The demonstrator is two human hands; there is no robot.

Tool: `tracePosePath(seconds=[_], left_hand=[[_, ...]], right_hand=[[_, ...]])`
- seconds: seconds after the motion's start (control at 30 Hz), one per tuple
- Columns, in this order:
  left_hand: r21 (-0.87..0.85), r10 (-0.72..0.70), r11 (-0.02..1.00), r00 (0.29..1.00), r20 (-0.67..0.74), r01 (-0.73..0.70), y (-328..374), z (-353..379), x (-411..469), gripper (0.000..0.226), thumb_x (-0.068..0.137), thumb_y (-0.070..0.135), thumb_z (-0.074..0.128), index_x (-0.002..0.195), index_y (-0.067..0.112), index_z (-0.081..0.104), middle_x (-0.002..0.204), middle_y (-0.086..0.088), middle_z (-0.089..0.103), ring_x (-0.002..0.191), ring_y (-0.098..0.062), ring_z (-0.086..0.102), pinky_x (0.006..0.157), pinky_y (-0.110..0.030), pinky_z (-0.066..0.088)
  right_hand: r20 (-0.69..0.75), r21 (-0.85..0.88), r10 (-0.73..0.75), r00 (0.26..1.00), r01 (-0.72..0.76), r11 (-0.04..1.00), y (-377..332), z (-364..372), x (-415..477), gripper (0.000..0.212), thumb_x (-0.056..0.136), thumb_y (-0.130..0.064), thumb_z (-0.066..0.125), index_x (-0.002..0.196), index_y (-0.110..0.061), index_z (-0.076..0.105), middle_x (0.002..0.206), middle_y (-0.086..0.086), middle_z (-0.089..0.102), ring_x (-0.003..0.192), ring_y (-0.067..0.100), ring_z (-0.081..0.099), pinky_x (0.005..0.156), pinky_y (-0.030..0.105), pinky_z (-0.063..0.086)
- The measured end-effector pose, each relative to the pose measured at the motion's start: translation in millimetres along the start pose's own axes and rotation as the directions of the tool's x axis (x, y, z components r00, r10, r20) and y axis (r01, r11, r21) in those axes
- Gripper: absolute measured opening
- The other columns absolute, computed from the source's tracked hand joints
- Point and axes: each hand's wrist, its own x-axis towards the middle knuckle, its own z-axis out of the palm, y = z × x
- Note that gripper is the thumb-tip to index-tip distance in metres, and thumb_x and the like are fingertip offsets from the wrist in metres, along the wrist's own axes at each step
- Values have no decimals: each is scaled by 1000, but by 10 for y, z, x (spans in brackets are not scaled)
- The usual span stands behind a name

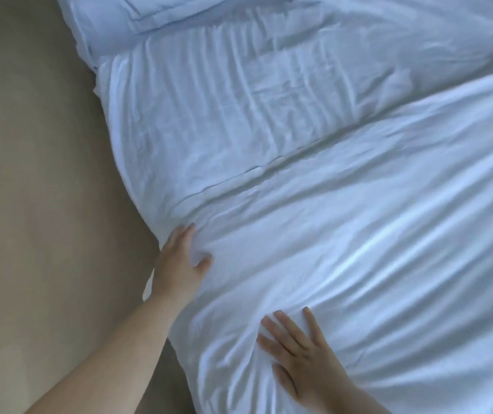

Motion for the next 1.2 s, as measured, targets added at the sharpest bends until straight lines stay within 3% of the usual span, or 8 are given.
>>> tracePosePath(seconds=[0.23,0.37,0.43,0.5,0.83,1.0,1.13,1.2], left_hand=[[184,4,983,998,71,-17,269,155,653,85,74,33,75,141,6,31,145,-11,36,134,-27,31,107,-37,25],[279,65,955,987,143,-104,212,148,798,63,75,28,73,127,4,49,127,-16,53,117,-35,47,95,-42,37],[265,74,954,967,245,-141,231,108,847,42,78,29,70,108,4,56,105,-15,60,99,-35,54,78,-37,41],[243,99,952,939,329,-185,233,28,927,29,80,29,68,86,5,53,83,-13,58,87,-35,56,65,-33,34],[101,414,879,850,325,-467,465,-767,1081,57,65,40,74,51,8,29,46,-10,34,55,-30,40,49,-34,22],[375,135,870,886,443,-320,36,-362,1219,31,91,34,52,91,3,54,110,-25,60,103,-39,56,78,-38,39],[385,76,885,897,435,-261,-33,-345,1192,34,92,34,49,106,4,54,115,-20,59,109,-34,55,82,-35,41],[375,53,896,896,442,-238,-35,-407,1204,32,92,34,50,109,7,55,114,-15,61,107,-29,56,82,-31,41]], right_hand=[[-235,135,560,795,-544,828,-213,-101,-199,41,96,-42,18,122,-26,45,155,-7,15,144,14,11,111,40,16],[-195,365,976,-99,-931,-22,-194,-378,-540,62,81,-66,33,116,-17,49,131,21,51,118,32,46,96,48,34],[-27,507,862,-506,-750,-425,-277,-519,-614,95,62,-77,40,123,-6,49,127,30,49,118,41,48,96,53,36],[208,602,712,-671,-485,-634,-405,-633,-567,116,45,-67,53,137,1,36,140,24,39,129,36,39,106,46,28],[119,593,689,-715,-505,-627,-833,-947,-261,55,88,-20,56,139,-23,34,138,5,44,115,31,50,84,38,37],[86,292,828,-554,-780,-553,-1155,-597,-24,58,79,-39,39,135,-22,46,140,19,41,118,41,48,97,44,35],[-120,267,895,-430,-882,-388,-1473,-330,-127,40,74,-31,34,100,-8,54,103,39,57,70,51,62,66,49,50],[-259,329,925,-277,-926,-185,-1355,-308,-157,39,83,-35,40,88,2,54,106,33,50,88,50,57,78,49,45]])
